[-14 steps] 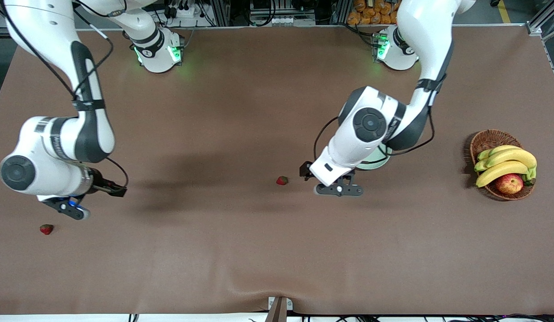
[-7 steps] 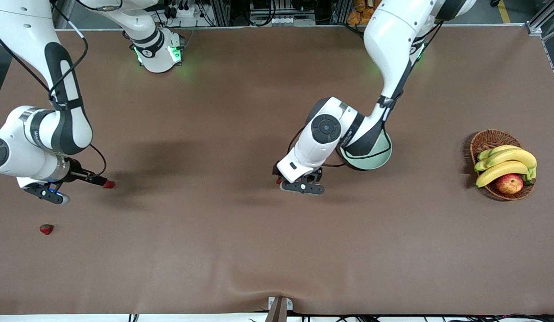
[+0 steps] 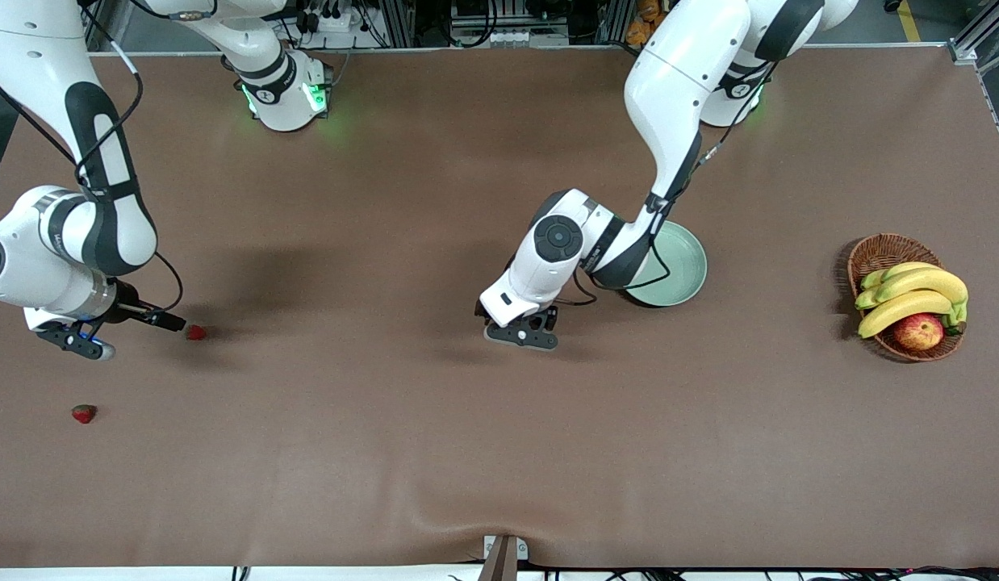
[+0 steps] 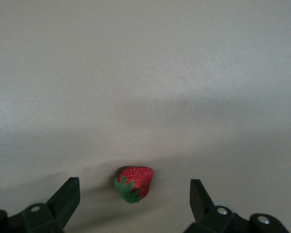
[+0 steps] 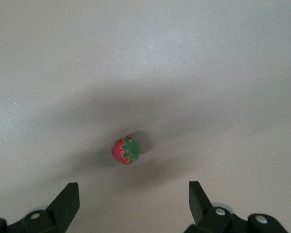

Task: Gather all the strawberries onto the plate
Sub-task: 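Grasp the middle strawberry with the left gripper while the right gripper grasps another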

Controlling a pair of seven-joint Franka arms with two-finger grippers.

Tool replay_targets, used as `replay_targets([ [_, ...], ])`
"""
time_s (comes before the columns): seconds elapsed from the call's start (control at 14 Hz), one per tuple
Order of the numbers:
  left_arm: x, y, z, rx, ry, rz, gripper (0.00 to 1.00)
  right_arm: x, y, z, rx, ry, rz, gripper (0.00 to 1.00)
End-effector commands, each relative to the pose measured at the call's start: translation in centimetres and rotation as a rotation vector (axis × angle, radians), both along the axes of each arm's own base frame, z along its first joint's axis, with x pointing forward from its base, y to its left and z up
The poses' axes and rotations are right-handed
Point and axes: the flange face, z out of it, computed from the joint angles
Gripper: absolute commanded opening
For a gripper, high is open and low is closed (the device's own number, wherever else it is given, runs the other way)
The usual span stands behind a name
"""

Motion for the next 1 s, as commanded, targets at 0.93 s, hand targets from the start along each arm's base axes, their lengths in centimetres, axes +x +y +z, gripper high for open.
replay_targets([
  [0.93, -0.2, -0.6, -2.0, 0.045, -0.028, -0.039, 0.77, -0.1, 1.3, -7.4, 0.031, -0.033, -0.074, 0.89],
])
